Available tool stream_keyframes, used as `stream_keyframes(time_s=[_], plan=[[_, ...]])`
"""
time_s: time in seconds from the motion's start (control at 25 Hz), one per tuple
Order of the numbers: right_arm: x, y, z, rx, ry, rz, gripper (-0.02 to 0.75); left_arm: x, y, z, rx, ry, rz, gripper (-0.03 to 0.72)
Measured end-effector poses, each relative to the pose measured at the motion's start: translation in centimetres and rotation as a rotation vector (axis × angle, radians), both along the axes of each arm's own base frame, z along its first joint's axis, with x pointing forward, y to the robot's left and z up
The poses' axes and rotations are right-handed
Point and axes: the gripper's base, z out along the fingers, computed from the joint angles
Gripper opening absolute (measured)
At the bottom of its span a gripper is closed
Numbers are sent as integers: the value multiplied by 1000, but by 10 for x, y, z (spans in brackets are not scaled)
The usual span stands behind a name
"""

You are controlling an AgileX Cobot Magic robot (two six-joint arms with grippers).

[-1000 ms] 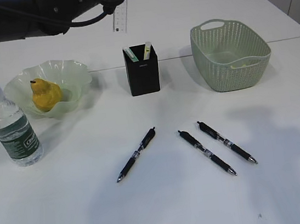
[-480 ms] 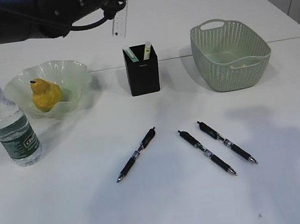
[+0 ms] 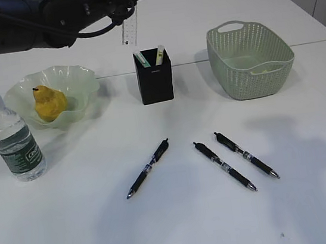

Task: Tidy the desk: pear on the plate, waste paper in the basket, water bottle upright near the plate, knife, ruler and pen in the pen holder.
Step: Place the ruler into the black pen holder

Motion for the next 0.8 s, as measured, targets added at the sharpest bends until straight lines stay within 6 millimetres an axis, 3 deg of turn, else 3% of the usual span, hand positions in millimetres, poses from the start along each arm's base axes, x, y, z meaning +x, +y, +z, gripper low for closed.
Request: stream_keyframes(time_s=[0.32,0.8], plan=[[0,0,0,0,-4,1,314,2,4,0,15,-12,-6,260],[1,0,1,0,-12,3,314,24,47,-2,-38,18,86,260]])
